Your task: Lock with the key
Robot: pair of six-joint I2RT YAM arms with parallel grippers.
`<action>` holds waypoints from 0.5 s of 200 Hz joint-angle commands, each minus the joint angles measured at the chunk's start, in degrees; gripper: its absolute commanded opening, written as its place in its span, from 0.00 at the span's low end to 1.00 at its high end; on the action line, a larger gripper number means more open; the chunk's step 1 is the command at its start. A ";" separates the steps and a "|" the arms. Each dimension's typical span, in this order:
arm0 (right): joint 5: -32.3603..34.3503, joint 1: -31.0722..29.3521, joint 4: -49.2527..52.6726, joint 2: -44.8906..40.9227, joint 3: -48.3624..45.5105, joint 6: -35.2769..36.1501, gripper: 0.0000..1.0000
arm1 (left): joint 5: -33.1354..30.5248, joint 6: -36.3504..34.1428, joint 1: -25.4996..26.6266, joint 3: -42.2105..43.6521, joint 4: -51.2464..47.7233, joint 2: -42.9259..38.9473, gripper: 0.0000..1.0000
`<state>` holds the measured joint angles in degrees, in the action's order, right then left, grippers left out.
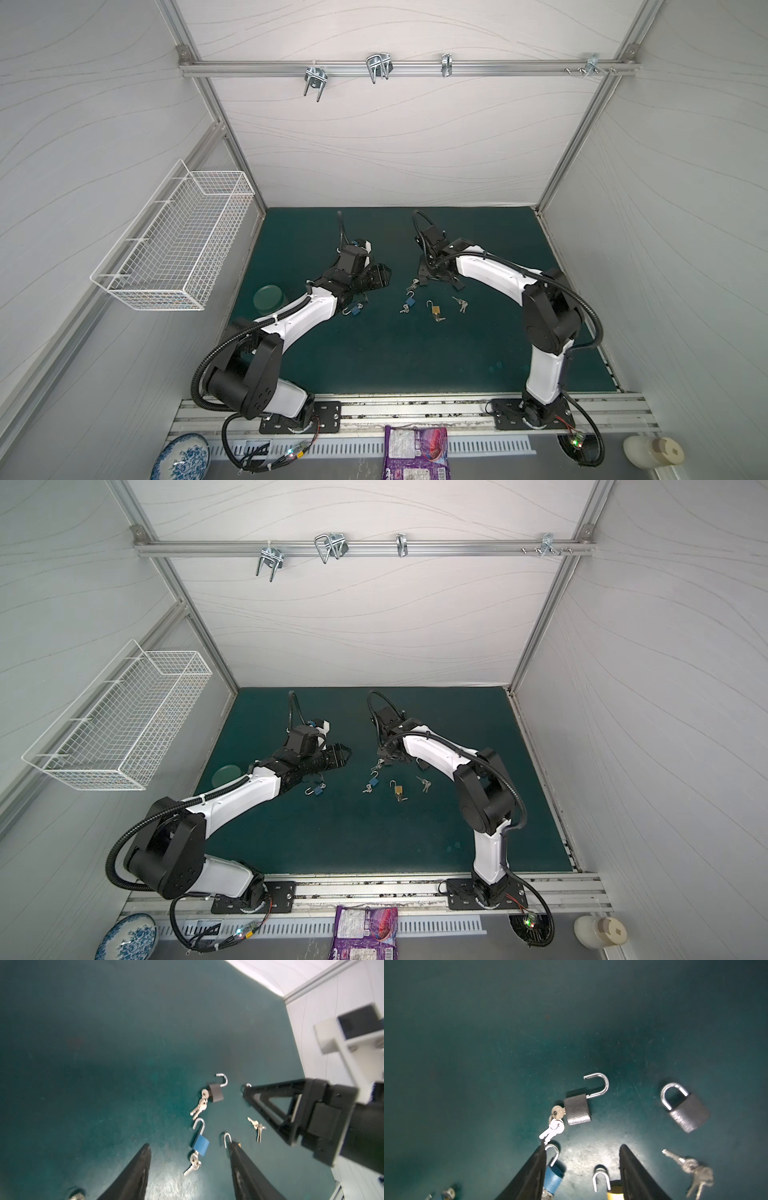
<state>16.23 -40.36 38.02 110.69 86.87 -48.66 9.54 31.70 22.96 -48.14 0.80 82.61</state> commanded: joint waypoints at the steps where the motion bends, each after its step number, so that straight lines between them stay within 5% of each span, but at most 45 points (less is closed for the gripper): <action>1: 4.75 -0.65 9.02 3.50 4.08 -11.51 0.58 | -0.72 0.46 -3.01 -0.32 4.15 -0.49 0.61; 100: 9.51 -0.76 13.93 15.12 15.85 -15.69 0.62 | -2.92 0.72 -3.84 1.56 3.57 -3.28 0.62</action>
<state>23.99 -40.86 47.81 123.92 101.21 -61.73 8.71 31.92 19.18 -46.89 2.50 81.30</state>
